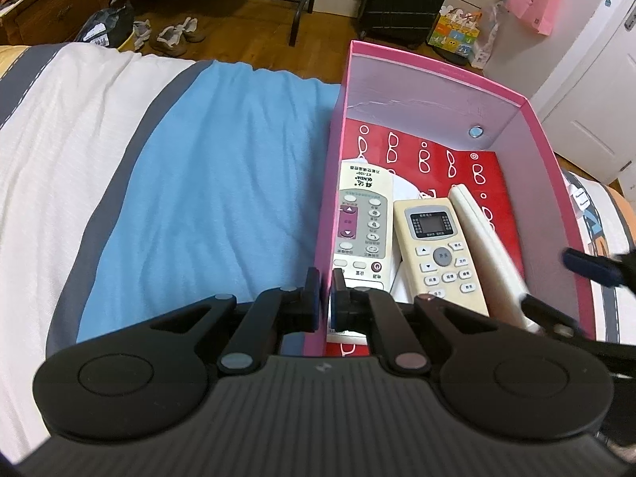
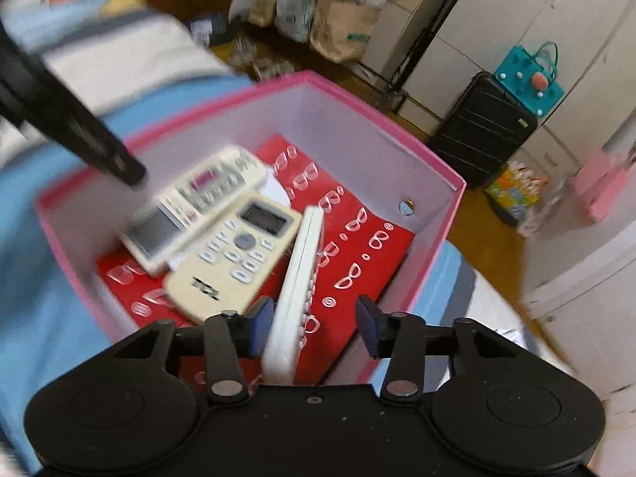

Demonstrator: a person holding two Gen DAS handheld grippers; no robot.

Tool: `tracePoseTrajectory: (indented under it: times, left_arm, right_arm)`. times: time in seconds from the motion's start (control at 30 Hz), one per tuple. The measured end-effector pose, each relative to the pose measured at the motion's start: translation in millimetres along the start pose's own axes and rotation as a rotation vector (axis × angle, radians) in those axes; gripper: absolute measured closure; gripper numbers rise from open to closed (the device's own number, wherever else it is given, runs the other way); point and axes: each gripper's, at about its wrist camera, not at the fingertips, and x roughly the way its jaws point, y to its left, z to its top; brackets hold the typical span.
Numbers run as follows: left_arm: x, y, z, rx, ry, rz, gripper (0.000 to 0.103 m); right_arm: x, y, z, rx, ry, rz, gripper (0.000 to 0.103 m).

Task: Organize rigid objects
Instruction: 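Lower the power bank upright beside the cream remote and open the right gripper, then move the right gripper back to the pile and grasp the key ring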

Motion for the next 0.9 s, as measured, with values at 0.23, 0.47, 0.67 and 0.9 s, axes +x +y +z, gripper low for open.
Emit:
tracePoseTrajectory:
  times: [0.23,0.47,0.67,0.9]
  left_arm:
    - [3,-4,0,0.010,0.007,0.026,0.099]
    - [3,-7,0,0.013,0.006,0.047,0.099]
    - [2,-7,0,0.004,0.001,0.045,0.100]
    - [3,-7,0,0.009,0.012,0.050,0.100]
  right_arm:
    - [-63,-61,-30,0.201,-0.210,0.194,0.044]
    - [-74,-129,-54,0.356,-0.282,0.174,0.044]
    - [-40,-183,-71,0.542,-0.230,0.176,0.044]
    - [20,-205,-119,0.717,-0.142,0.130,0.043]
